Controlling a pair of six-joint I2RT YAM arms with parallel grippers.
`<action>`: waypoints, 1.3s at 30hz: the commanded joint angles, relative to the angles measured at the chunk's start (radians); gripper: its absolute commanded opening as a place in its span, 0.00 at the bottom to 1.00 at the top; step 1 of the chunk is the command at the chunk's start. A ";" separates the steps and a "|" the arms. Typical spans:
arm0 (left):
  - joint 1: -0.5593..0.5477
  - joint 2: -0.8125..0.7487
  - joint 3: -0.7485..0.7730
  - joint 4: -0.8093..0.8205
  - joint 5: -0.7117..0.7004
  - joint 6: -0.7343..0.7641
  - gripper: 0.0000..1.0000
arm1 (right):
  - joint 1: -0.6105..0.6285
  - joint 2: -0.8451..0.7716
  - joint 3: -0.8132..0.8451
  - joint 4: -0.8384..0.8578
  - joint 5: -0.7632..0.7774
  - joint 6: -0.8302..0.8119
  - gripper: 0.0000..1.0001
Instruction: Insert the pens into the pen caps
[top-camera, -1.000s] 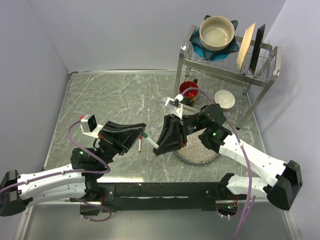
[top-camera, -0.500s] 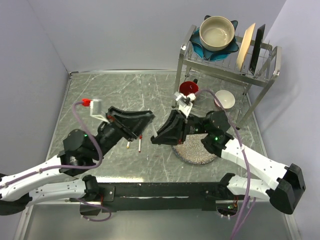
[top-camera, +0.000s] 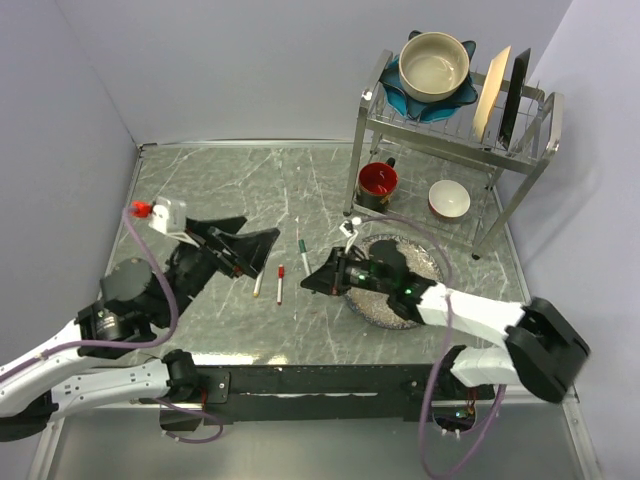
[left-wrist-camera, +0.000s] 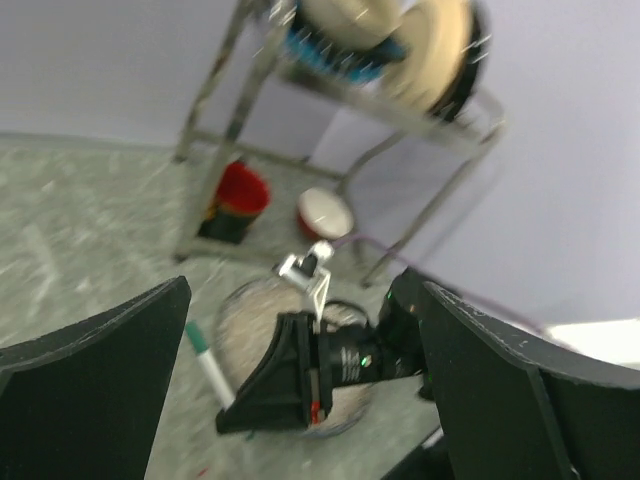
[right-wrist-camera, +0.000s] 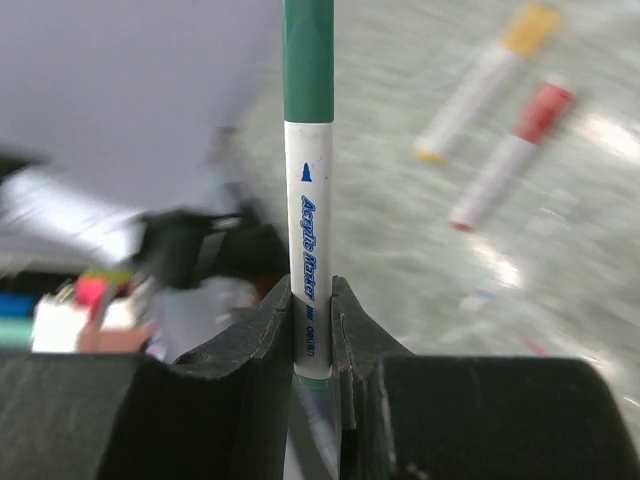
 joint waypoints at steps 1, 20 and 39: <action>0.002 -0.033 -0.127 -0.110 -0.128 -0.017 0.99 | 0.029 0.156 0.165 -0.233 0.266 0.019 0.00; -0.012 -0.096 -0.096 -0.372 -0.174 -0.221 0.99 | 0.114 0.547 0.477 -0.632 0.586 0.082 0.16; -0.018 -0.298 -0.136 -0.375 -0.137 -0.196 0.99 | 0.164 0.466 0.483 -0.711 0.610 0.101 0.37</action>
